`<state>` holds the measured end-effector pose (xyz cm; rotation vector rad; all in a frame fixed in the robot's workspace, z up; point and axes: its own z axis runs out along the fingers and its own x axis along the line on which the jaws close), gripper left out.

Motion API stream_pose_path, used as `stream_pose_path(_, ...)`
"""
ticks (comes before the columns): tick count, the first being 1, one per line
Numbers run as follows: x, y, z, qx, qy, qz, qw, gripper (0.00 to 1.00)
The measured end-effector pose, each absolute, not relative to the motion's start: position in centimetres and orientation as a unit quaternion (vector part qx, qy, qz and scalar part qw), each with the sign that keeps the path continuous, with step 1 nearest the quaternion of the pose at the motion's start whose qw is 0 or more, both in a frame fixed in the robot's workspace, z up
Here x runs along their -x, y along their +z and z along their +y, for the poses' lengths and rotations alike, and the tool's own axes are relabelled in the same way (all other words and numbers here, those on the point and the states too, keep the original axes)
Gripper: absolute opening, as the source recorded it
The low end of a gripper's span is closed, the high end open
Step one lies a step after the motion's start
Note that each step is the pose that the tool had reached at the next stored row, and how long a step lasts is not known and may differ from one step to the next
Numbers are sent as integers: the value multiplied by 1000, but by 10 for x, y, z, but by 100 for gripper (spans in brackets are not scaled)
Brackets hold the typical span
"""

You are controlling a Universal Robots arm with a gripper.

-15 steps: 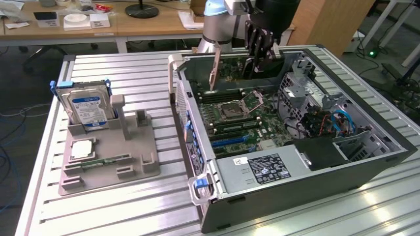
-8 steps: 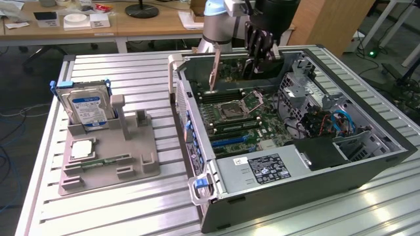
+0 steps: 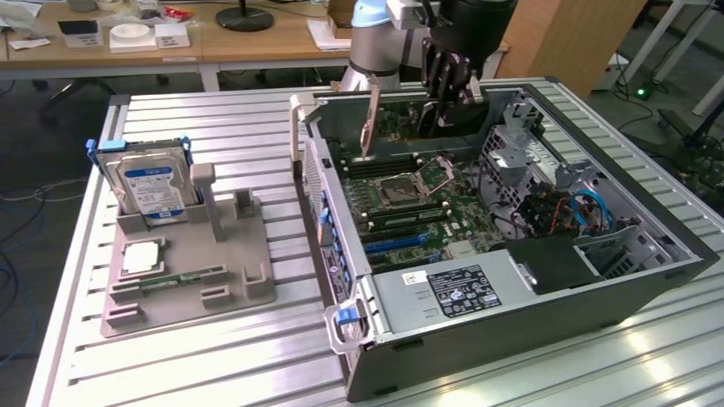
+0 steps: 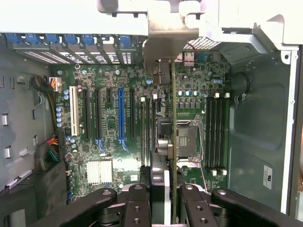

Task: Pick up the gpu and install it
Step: 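Insert the gpu into the slot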

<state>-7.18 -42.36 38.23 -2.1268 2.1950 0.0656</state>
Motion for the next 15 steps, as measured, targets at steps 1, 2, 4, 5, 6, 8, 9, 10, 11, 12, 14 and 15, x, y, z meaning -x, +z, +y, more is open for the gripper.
stream_pose_path(1,72,382,-424,695,21,718,42,28)
stream_pose_path(2,72,382,-424,694,21,719,42,28)
stream_pose_path(4,72,381,-424,691,21,721,42,28)
stream_pose_path(5,72,381,-424,690,21,722,42,28)
stream_pose_path(6,72,381,-425,689,21,723,43,28)
stream_pose_path(8,72,381,-425,688,21,725,42,28)
stream_pose_path(9,72,381,-425,687,21,725,43,28)
stream_pose_path(10,72,381,-425,686,21,726,43,28)
stream_pose_path(11,72,381,-425,686,21,726,43,28)
stream_pose_path(12,72,381,-426,686,21,726,43,28)
stream_pose_path(14,72,381,-426,685,21,727,42,28)
stream_pose_path(15,72,380,-427,685,21,727,43,28)
